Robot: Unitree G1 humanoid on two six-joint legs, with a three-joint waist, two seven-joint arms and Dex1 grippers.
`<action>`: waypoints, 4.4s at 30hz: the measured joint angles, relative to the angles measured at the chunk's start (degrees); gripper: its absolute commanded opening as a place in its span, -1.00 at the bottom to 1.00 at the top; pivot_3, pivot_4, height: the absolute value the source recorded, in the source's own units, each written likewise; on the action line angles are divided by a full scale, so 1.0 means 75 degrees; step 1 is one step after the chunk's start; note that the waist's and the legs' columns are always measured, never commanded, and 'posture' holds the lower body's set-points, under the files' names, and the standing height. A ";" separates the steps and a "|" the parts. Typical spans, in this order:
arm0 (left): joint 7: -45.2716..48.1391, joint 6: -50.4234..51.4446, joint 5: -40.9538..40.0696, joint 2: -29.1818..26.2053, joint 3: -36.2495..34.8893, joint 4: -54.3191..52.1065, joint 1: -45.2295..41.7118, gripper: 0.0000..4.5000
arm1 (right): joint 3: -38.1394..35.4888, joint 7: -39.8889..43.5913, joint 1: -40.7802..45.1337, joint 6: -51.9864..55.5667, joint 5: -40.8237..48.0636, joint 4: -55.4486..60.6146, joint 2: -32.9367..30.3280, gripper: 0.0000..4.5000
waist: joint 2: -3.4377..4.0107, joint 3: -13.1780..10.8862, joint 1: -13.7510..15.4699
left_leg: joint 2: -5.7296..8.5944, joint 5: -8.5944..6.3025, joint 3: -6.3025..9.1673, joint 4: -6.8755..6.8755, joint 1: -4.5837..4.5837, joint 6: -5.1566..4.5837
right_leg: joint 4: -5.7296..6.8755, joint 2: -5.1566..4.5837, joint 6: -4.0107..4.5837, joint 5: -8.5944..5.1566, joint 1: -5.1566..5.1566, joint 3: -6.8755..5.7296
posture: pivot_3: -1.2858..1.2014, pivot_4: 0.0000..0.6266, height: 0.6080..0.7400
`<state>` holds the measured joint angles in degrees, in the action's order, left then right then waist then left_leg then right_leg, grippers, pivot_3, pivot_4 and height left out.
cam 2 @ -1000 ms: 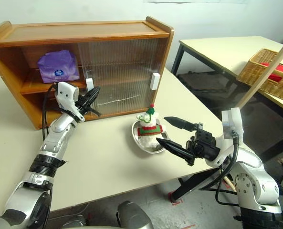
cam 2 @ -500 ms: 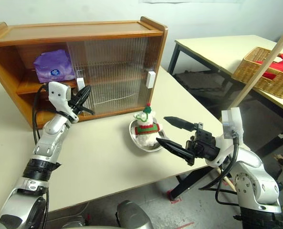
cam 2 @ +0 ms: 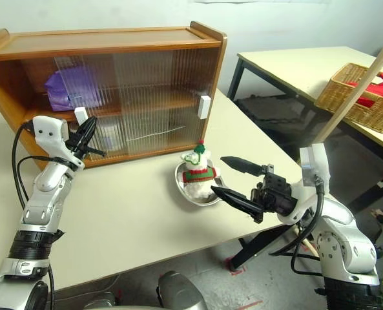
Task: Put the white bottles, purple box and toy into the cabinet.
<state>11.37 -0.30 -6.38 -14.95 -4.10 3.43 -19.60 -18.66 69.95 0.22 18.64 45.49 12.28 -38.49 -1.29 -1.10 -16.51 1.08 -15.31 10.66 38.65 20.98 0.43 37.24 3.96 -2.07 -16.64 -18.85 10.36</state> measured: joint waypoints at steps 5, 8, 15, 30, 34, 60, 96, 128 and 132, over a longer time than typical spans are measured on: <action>-0.0164 0.0026 -0.0028 -0.0249 -0.0388 -0.0261 0.0310 -0.99 | 0.0018 0.0176 0.0120 0.0072 0.0122 -0.0139 0.0000 1.00 | 0.0001 0.0000 0.0120 | 0.0000 -0.0003 0.0003 -0.0013 0.0001 0.0006 | 0.0000 0.0000 0.0011 0.0005 -0.0005 0.0000 | -0.14 -1.00 1.00; -0.0261 0.0048 -0.0030 -0.0296 -0.0600 -0.0464 0.0533 -0.99 | 0.0031 0.0277 0.0191 0.0077 0.0140 -0.0235 0.0001 1.00 | 0.0000 0.0000 0.0282 | 0.0001 -0.0006 0.0005 -0.0017 0.0003 0.0012 | -0.0001 0.0000 0.0019 0.0002 -0.0006 0.0000 | -0.13 -1.00 1.00; -0.0408 0.0099 -0.0029 -0.0405 -0.0908 -0.0765 0.0812 -0.99 | 0.0070 0.0468 0.0301 0.0076 0.0133 -0.0447 0.0000 1.00 | 0.0001 0.0002 0.0616 | -0.0001 -0.0014 0.0008 -0.0060 -0.0002 0.0023 | -0.0001 -0.0001 0.0059 -0.0019 -0.0011 0.0000 | -0.12 -1.00 1.00; -0.0506 0.0021 -0.0263 -0.0232 -0.0996 -0.0798 0.0873 -0.99 | 0.0263 0.0650 0.0609 -0.0011 -0.0118 -0.0838 0.0001 1.00 | 0.0001 0.0003 0.0801 | -0.0021 -0.0006 0.0004 -0.0088 -0.0022 0.0024 | 0.0003 0.0012 0.0072 -0.0028 0.0003 -0.0007 | -0.10 -1.00 1.00; -0.0163 0.0021 -0.0982 -0.0028 -0.1163 -0.0799 0.0857 -0.99 | 0.0201 0.0562 0.0961 -0.0077 -0.0020 -0.0945 0.0077 1.00 | 0.0001 0.0004 0.0882 | -0.0024 -0.0003 0.0003 -0.0083 -0.0031 0.0022 | 0.0005 0.0012 0.0070 -0.0023 0.0017 -0.0009 | -0.10 -1.00 1.00; 0.5056 0.0853 -0.3373 -0.1938 -0.0276 -0.1695 0.1808 1.00 | -0.0277 -0.1419 0.2372 -0.0814 -0.1763 -0.3735 -0.0218 -0.99 | 0.0070 0.0053 0.1477 | -0.0074 -0.0015 0.0013 -0.0099 -0.0028 0.0018 | 0.0017 0.0008 0.0176 0.0022 -0.0016 -0.0023 | -0.08 -1.00 1.00; 0.5474 0.0999 -0.3415 -0.1890 -0.0193 -0.1967 0.1860 1.00 | 0.0305 -0.3161 0.4020 -0.1235 -0.3216 -0.5241 0.0009 -0.99 | 0.0123 0.0078 0.1488 | -0.0156 -0.0018 0.0005 -0.0113 -0.0017 0.0013 | 0.0016 0.0017 0.0167 0.0034 -0.0038 -0.0021 | -0.05 -1.00 1.00; 0.5403 0.1072 -0.3398 -0.1947 -0.0161 -0.2120 0.2096 1.00 | 0.1070 -0.2610 0.4647 -0.0321 -0.3134 -0.4395 0.0954 -0.99 | 0.0131 0.0083 0.1601 | -0.0161 -0.0016 0.0003 -0.0117 -0.0020 0.0016 | 0.0016 0.0036 0.0195 0.0049 -0.0050 -0.0027 | -0.02 -1.00 1.00; 0.5563 0.1214 -0.3408 -0.2108 -0.0158 -0.2121 0.2167 1.00 | 0.1299 -0.2580 0.4724 -0.0188 -0.3134 -0.4194 0.1211 -0.99 | 0.0133 0.0084 0.1614 | -0.0162 -0.0015 0.0004 -0.0121 -0.0018 0.0016 | 0.0017 0.0036 0.0203 0.0053 -0.0058 -0.0029 | -0.02 -1.00 1.00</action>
<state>53.10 8.81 -31.94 -30.77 -5.29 -12.48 -3.35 -8.91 50.60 35.64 17.23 21.99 -19.18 -29.41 -0.29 -0.47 -4.40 -0.13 -15.43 10.70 37.75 20.85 0.55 37.37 4.23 -0.55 -16.24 -19.28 10.14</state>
